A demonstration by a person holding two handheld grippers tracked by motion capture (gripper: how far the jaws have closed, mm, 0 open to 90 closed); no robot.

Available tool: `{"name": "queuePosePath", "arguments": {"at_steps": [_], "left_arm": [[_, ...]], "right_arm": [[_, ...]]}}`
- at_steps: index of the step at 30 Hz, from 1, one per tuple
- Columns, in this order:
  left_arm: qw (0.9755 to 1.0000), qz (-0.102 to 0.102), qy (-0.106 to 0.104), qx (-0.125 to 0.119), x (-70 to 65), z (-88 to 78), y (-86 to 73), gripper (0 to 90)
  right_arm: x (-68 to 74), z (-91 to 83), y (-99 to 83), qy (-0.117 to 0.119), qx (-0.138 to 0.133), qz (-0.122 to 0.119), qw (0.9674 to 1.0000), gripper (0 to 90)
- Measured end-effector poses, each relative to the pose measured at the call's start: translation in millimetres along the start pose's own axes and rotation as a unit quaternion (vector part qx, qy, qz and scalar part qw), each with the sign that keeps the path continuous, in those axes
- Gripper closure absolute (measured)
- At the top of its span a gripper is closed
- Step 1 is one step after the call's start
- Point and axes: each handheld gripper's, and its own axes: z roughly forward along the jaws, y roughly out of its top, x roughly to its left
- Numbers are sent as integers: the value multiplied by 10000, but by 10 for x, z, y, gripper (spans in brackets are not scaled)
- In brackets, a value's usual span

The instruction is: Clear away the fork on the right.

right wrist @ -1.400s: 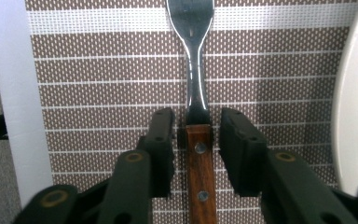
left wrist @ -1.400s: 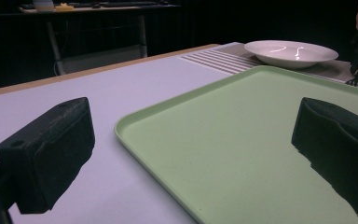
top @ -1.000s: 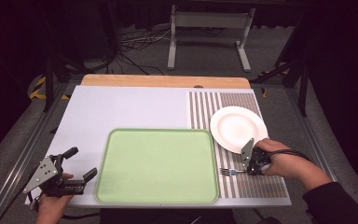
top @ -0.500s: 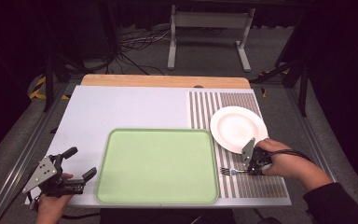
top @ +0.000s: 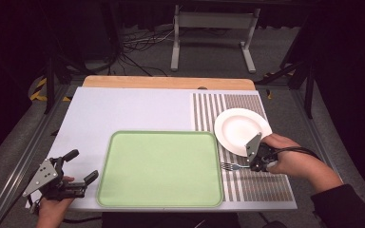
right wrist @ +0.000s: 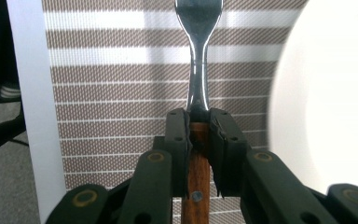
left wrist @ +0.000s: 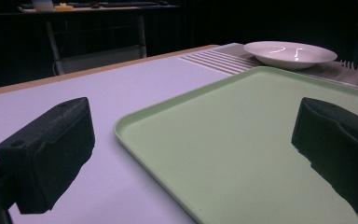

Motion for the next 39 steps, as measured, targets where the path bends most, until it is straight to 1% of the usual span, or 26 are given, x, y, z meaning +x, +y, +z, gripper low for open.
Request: {"name": "queuePosePath", "arguments": {"at_steps": [6, 7, 9, 10, 11, 13, 14, 15, 18, 19, 23, 26, 27, 29, 39], "left_arm": [[10000, 10, -4, -9, 1, -2, 3, 0], [10000, 4, -4, -2, 0, -2, 2, 0], [10000, 5, -3, 0, 0, -1, 2, 0], [10000, 9, -6, 3, -1, -1, 2, 0], [10000, 30, -13, 1, 1, 0, 3, 0], [10000, 18, 0, -12, -3, 1, 2, 0], [10000, 29, -12, 3, 1, -1, 3, 0], [10000, 30, -13, 3, 1, -1, 3, 0], [10000, 19, -8, -2, -1, 0, 2, 0], [10000, 24, -11, 2, -1, -1, 3, 0], [10000, 25, -13, -2, -1, -2, 4, 0], [10000, 38, -17, 7, -1, -3, 5, 0], [10000, 37, -18, 6, -1, -2, 5, 0], [10000, 39, -21, 5, -1, -2, 6, 0], [10000, 42, -25, 4, 0, -2, 6, 0]], "right_arm": [[-16, -125, 94, -142, -38, -16, 9999, 785], [-25, -145, 109, -144, -44, -76, 9999, 785], [-22, -162, 125, -182, -52, -49, 9998, 785], [-24, -179, 146, -179, -101, -49, 9998, 785], [-30, -203, 182, -198, -138, -77, 9997, 785], [-30, -213, 197, -185, -135, -64, 9997, 785], [-38, -231, 241, -235, -147, -104, 9996, 785], [-45, -235, 256, -224, -160, -141, 9995, 785], [-41, -242, 303, -229, -174, -116, 9995, 785], [-49, -244, 327, -231, -185, -165, 9994, 785], [-50, -238, 455, -254, -219, -251, 9991, 785], [-42, -238, 538, -249, -229, -253, 9991, 785], [-47, -240, 569, -246, -214, -313, 9990, 785], [-48, -245, 629, -249, -190, -348, 9989, 785], [-58, -263, 911, -278, -341, -475, 9979, 784]]}}
